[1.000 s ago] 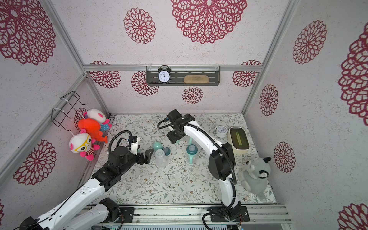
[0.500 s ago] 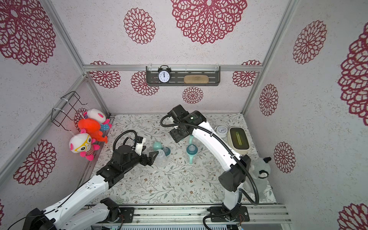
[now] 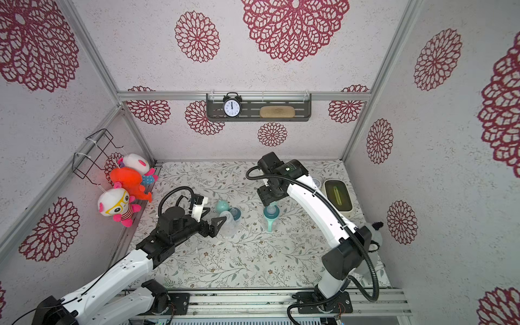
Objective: Assemble the baby bottles
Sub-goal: Close the lid on the baby bottle.
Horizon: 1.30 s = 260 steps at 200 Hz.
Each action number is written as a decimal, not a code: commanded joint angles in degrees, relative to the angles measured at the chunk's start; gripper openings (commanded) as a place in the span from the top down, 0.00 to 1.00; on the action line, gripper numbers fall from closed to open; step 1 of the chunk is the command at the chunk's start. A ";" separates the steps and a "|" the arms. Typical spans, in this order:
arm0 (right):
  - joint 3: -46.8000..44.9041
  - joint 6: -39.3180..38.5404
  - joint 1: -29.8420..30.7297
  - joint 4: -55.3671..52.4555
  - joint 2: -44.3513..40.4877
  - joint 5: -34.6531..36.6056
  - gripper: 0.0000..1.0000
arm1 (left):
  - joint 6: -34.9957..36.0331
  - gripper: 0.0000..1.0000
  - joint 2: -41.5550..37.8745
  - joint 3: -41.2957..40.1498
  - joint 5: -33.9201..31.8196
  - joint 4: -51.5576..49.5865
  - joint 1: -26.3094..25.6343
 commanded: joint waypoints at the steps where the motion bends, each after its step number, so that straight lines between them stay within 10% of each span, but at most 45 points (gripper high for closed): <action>1: -1.99 1.00 -1.02 1.28 -1.55 -2.02 0.29 | 0.57 0.02 -0.03 0.02 0.96 1.47 -0.36; 260: -11.49 -0.15 -2.04 5.54 4.10 -2.58 0.29 | 1.36 0.02 1.64 0.66 -0.65 1.03 -1.42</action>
